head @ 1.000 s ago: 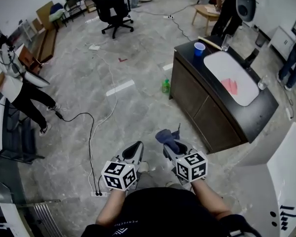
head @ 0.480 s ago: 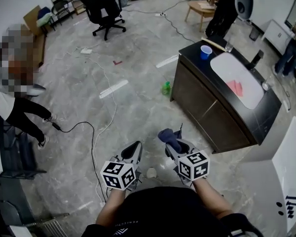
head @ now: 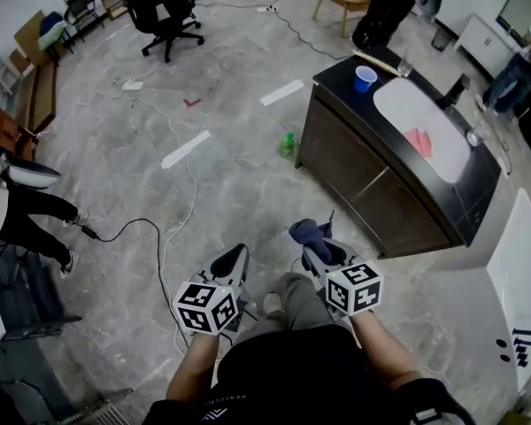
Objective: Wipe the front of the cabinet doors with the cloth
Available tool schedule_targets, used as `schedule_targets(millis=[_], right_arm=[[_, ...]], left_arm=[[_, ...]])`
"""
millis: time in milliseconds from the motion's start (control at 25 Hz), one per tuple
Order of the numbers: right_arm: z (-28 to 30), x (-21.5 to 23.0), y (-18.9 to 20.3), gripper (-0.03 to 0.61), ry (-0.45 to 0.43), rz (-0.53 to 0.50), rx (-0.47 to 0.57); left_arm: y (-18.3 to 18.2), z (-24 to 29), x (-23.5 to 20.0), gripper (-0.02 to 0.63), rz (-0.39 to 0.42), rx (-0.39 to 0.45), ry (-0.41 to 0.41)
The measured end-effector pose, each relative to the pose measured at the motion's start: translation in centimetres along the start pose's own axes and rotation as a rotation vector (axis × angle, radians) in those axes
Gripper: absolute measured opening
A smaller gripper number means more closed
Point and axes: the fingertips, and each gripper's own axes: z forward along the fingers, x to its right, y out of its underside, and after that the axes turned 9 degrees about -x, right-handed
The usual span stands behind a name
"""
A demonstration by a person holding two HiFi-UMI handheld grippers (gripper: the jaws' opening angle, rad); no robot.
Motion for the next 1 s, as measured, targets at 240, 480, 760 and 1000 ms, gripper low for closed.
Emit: schedule_targets(millis=[240, 480, 760, 1000], right_arm=[[2.6, 1.0, -2.1, 0.117, -0.029, -0.008, -0.015], [5.0, 5.0, -5.6, 0.117, -0.031, 0.001, -0.002], [6.8, 10.1, -7.6, 0.117, -0.021, 0.060, -0.012], [7.1, 13.5, -8.9, 0.117, -0.015, 0.093, 0.007]], left_arm=[[-2.9, 3.2, -1.5, 0.015, 0.002, -0.020, 0.000], [-7.0, 9.0, -2.8, 0.015, 0.050, -0.035, 0.008], [-9.8, 16.0, -2.4, 0.015, 0.081, -0.099, 0.046], [-12.1, 20.9, -1.1, 0.015, 0.131, -0.130, 0.084]])
